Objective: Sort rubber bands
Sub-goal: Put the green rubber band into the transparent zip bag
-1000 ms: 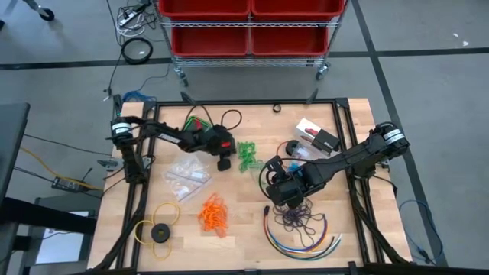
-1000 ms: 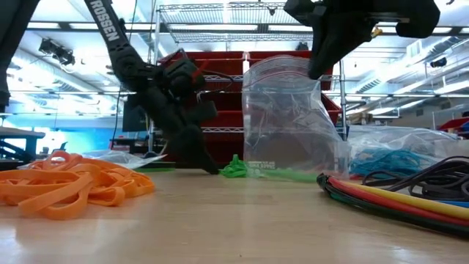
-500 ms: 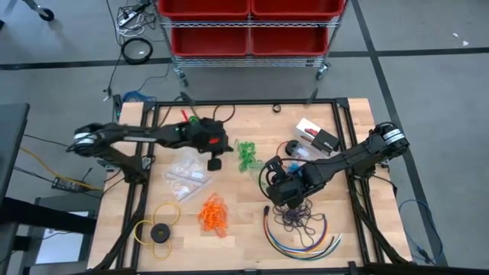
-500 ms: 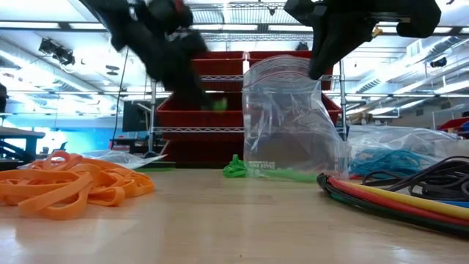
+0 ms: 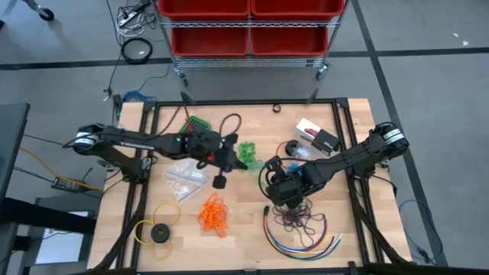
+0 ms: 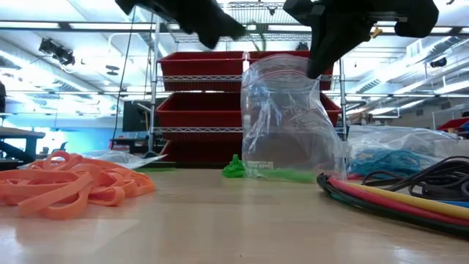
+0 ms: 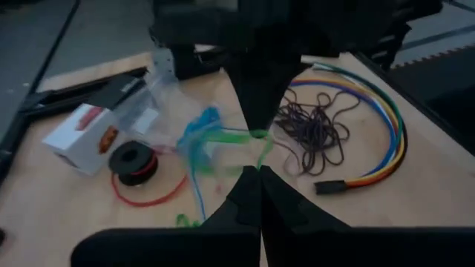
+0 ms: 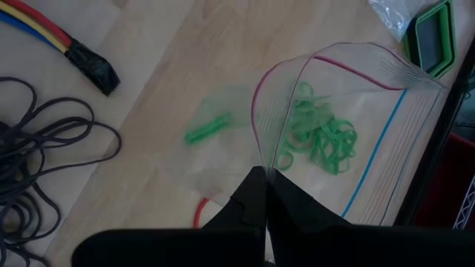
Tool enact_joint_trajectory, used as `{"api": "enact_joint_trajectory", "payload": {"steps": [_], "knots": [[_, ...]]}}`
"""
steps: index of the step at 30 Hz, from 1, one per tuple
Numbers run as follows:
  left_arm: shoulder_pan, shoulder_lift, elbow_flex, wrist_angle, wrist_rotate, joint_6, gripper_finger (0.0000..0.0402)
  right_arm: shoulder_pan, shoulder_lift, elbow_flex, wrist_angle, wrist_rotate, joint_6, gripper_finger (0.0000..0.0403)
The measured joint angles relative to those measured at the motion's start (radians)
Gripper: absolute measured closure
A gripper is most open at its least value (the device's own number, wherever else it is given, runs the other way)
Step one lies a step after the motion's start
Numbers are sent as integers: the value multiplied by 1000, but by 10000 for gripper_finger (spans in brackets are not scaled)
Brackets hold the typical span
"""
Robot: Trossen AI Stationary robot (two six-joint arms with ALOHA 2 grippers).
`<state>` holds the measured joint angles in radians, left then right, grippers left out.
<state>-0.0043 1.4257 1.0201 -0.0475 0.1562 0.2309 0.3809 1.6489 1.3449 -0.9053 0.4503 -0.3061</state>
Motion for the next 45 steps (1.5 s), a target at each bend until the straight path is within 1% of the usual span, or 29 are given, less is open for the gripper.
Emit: {"api": "enact_joint_trajectory", "payload": {"steps": [7, 10, 12, 17, 21, 24, 30, 34, 37, 42, 45], "knots": [[-10, 144, 87, 3, 12, 9, 401, 0, 0, 0, 1, 0, 0, 403], [-10, 192, 112, -6, 53, 9, 401, 0, 0, 0, 0, 0, 0, 403], [-16, 206, 131, -4, 64, 7, 401, 0, 0, 0, 0, 0, 0, 403], [-17, 217, 153, -40, 29, -27, 390, 0, 0, 0, 2, 0, 0, 403], [-17, 217, 154, -47, 29, -40, 363, 0, 0, 0, 3, 0, 1, 403], [-18, 217, 154, -59, 29, -40, 334, 0, 0, 0, 4, 0, 1, 403], [-17, 217, 154, -60, 23, -49, 252, 0, 0, 0, 11, 0, 1, 403], [-17, 214, 154, -62, -35, -52, 203, 0, 0, 0, 11, 0, 1, 403], [-15, 193, 154, -76, -83, -22, 182, 0, 0, 0, 11, 0, 1, 403], [9, 81, 154, -196, -227, 83, 180, 0, 0, 0, 13, 0, 2, 403], [54, 6, 154, -283, -257, 97, 185, 0, 0, 0, 15, 0, 2, 403]]}}
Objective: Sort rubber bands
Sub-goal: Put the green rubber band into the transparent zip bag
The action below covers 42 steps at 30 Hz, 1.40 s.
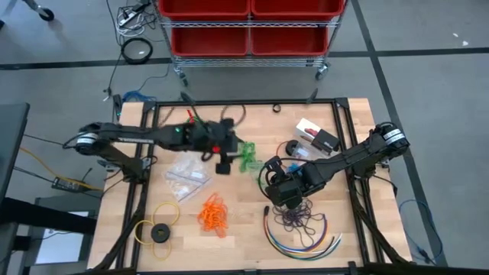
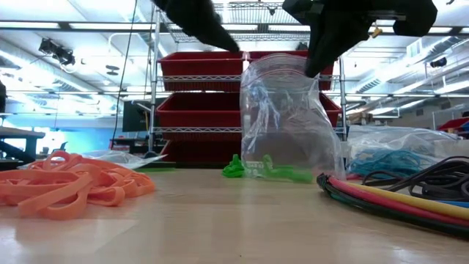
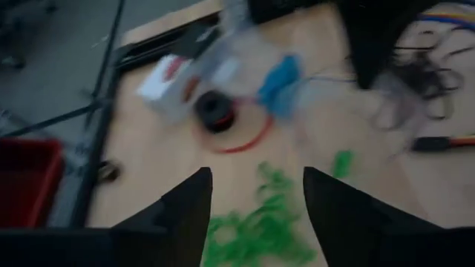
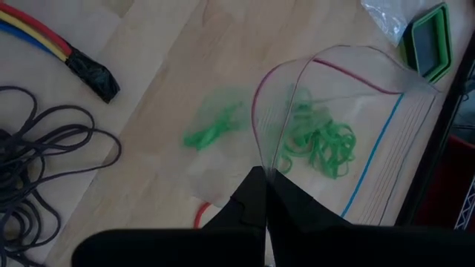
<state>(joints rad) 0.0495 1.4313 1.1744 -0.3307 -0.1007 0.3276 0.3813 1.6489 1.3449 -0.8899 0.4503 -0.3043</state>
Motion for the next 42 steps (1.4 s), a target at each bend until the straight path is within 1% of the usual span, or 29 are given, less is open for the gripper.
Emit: {"api": "enact_joint_trajectory", "payload": {"steps": [2, 5, 8, 10, 14, 16, 18, 19, 21, 24, 28, 32, 34, 35, 37, 40, 41, 42], "knots": [[35, -33, -2, -48, -2, -6, 188, 0, 0, 0, 0, 0, 0, 403], [91, -68, -51, -48, 31, -16, 190, 0, 0, 0, -1, 0, 0, 403], [147, -71, -144, 37, 87, -16, 190, 0, 0, 0, -6, 0, 28, 403], [182, -68, -232, 147, 141, -19, 190, 0, 0, 0, -24, 1, 58, 403], [239, -34, -438, 474, 245, -50, 190, 0, 0, 0, -78, 2, 104, 403], [269, 6, -510, 638, 284, -86, 190, 1, 0, 0, -83, 2, 125, 403], [298, 63, -555, 717, 302, -126, 190, 4, 0, 0, -85, 1, 128, 403], [314, 98, -557, 746, 313, -141, 190, 4, 0, 0, -80, 1, 128, 403], [336, 177, -556, 751, 363, -171, 190, 4, 0, 0, -75, 1, 128, 403], [351, 289, -514, 768, 415, -202, 190, 4, 0, 0, -67, 0, 131, 403], [361, 403, -457, 774, 379, -228, 190, 4, 0, 0, -60, 0, 151, 403], [363, 452, -421, 790, 376, -243, 196, 8, 0, 0, -67, -8, 157, 403], [363, 460, -408, 786, 357, -242, 214, 9, 0, 0, -62, -9, 158, 403], [363, 460, -406, 785, 355, -240, 230, 9, 0, 0, -65, -10, 162, 403], [364, 460, -398, 775, 356, -229, 274, 10, 0, 0, -64, -10, 171, 403], [363, 460, -375, 724, 395, -195, 367, 14, 0, 0, -66, -10, 179, 403], [363, 460, -365, 700, 412, -188, 383, 16, 0, 0, -65, -10, 180, 403], [363, 460, -356, 672, 426, -184, 389, 19, 0, 0, -63, -10, 180, 403]]}}
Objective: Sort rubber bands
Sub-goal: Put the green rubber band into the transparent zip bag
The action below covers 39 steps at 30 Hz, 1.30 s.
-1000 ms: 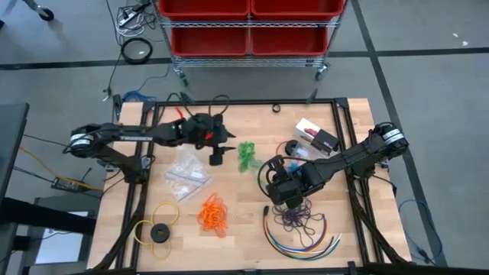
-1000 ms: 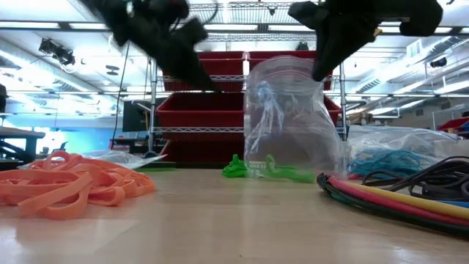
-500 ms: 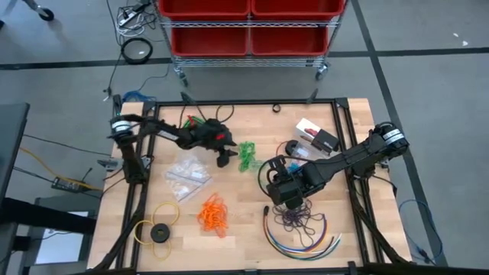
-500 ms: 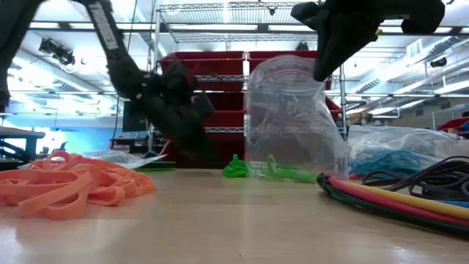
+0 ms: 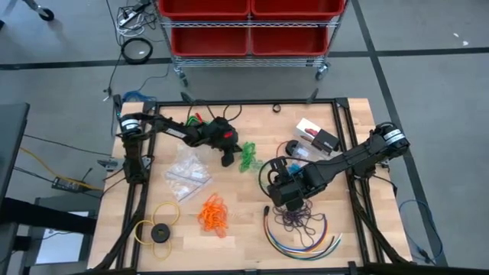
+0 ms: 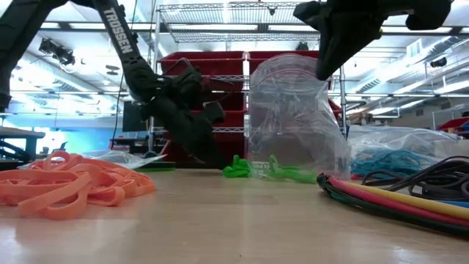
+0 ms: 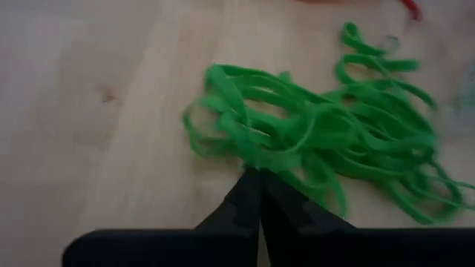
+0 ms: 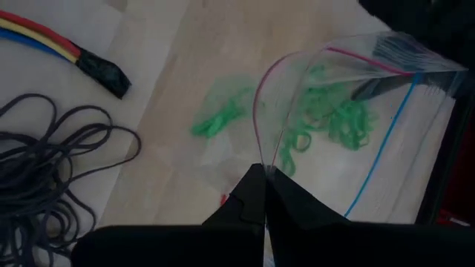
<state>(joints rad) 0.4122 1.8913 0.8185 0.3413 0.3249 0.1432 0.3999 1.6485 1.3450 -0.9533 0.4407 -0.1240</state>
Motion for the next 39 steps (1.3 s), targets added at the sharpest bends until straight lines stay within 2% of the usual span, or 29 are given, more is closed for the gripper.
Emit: {"api": "enact_joint_trajectory", "payload": {"steps": [4, 7, 12, 16, 22, 31, 36, 39], "knots": [[-5, -43, 35, -126, 1, 42, 397, 5, 0, 0, -2, -1, 1, 403], [-15, -122, 45, -199, -15, 67, 398, 5, 0, 0, -1, 0, 1, 403], [-23, -256, 48, -248, -54, 95, 400, 6, 0, 0, -2, 0, 1, 403], [-21, -291, 48, -281, -65, 80, 400, 6, 0, 0, 2, 0, 1, 403], [-22, -223, 47, -285, -81, 33, 367, 6, 0, 0, 12, 0, 1, 403], [-11, -48, 47, -125, -93, -19, 291, 6, 0, 0, 17, 0, 2, 403], [15, -10, 47, -55, -83, -66, 286, 6, 0, 0, 17, -4, 3, 403], [25, -9, 47, -20, -43, -69, 303, 6, 0, 0, 17, -4, 3, 403]]}}
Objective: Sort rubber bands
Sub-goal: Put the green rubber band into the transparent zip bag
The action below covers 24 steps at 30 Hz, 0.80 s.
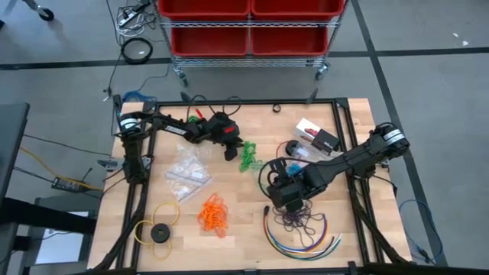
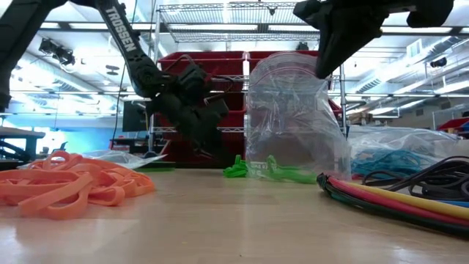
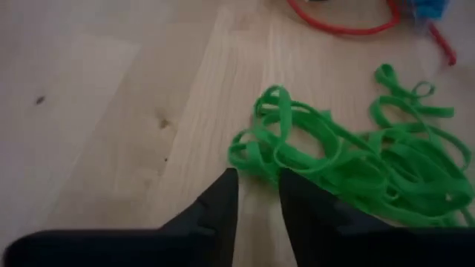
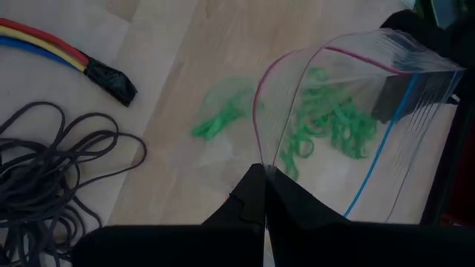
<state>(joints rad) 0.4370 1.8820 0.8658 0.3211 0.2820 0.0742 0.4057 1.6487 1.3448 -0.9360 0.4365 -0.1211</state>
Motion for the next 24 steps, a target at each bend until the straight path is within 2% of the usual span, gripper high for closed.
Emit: {"api": "enact_joint_trajectory", "payload": {"steps": [5, 12, 16, 24], "knots": [[2, 1, 0, -1, 31, 19, 387, 0, 0, 0, 0, -2, 12, 403], [7, -1, 0, -17, 1, 10, 396, 1, 0, 0, 0, -3, 16, 403], [8, -2, 0, -13, -1, -14, 361, 1, 0, 0, 0, -3, 16, 403], [8, -2, 0, 24, 13, -74, 245, 1, 0, 0, 2, -3, 16, 403]]}}
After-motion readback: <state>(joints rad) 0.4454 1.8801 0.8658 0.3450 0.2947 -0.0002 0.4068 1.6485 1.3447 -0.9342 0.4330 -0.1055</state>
